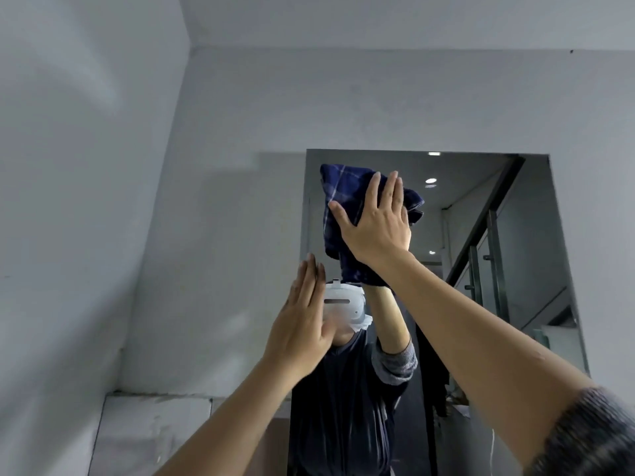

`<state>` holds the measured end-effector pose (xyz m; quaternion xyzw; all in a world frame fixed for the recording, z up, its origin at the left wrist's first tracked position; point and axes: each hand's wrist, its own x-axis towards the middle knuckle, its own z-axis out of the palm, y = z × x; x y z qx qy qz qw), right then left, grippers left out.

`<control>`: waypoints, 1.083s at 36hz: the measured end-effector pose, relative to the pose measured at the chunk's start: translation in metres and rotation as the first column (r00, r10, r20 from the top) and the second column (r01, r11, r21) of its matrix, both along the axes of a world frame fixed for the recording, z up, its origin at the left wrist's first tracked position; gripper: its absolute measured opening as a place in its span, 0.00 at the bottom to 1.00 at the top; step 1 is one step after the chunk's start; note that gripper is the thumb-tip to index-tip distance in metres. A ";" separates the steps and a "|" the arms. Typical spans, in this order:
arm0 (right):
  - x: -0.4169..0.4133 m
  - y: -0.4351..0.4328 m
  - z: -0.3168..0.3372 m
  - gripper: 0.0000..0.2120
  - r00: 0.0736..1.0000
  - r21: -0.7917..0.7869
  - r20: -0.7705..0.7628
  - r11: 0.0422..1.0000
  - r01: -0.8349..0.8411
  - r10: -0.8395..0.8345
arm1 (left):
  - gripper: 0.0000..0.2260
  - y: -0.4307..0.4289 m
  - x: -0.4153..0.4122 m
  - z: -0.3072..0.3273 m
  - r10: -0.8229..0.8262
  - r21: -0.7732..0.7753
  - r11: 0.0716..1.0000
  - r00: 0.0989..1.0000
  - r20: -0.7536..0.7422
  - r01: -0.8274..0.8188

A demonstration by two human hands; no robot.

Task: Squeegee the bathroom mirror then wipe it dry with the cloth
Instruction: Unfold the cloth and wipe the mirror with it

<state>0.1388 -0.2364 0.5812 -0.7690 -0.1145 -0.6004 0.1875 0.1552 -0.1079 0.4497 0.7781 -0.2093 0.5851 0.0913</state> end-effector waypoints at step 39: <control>0.022 -0.137 0.011 0.34 0.988 0.527 0.034 0.842 0.112 -0.152 | 0.32 -0.009 0.004 -0.014 0.050 -0.055 0.997 0.999 -0.010 -0.051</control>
